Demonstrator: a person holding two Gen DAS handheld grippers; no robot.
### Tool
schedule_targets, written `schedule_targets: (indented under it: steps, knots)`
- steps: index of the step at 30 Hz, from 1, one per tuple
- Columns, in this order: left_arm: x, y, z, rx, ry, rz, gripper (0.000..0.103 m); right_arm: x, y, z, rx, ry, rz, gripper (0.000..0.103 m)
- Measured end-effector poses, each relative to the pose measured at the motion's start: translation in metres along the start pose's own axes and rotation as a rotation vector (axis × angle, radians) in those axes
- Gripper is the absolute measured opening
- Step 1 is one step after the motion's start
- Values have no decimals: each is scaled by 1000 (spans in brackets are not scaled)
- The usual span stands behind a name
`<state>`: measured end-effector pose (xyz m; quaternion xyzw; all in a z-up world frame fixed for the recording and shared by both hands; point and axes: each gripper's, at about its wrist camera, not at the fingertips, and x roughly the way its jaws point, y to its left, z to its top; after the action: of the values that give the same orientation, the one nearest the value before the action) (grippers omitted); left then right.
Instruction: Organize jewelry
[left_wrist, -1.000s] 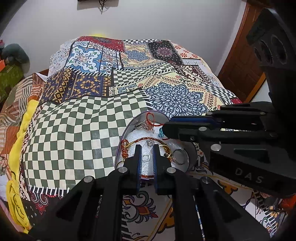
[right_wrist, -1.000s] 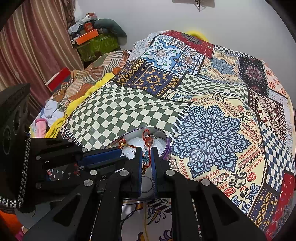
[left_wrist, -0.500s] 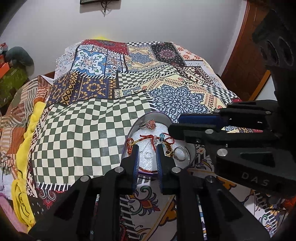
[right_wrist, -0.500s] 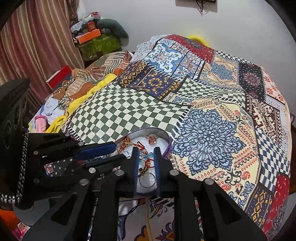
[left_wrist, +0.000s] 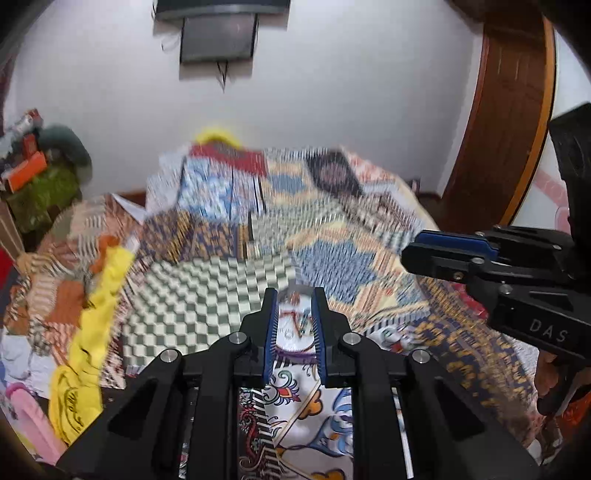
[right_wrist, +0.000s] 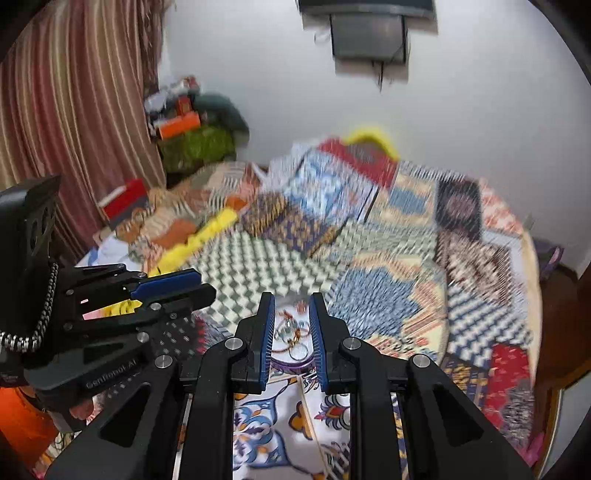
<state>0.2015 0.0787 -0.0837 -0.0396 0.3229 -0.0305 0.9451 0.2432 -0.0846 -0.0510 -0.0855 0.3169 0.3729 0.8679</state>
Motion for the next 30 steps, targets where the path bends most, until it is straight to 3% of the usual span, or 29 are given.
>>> schedule_targets:
  steps: [7,14,21,25,30]
  knots:
    - [-107,-33,11,48,-240,44,17,-98,28,5,0,-240,-16,17]
    - [-199,-59,-9,44,-464,83,34,-179,54,-16,1,-484,-63,18]
    - [-246,-72,-33,15,-586,122,65,-209,72,-39,23,-617,-155,58]
    - [-251,-73,-41,-12,-605,157,91,-206,77,-44,37,-631,-213,85]
    - [-248,-67,-47,-46,-586,173,98,-201,82,-43,29,-606,-264,100]
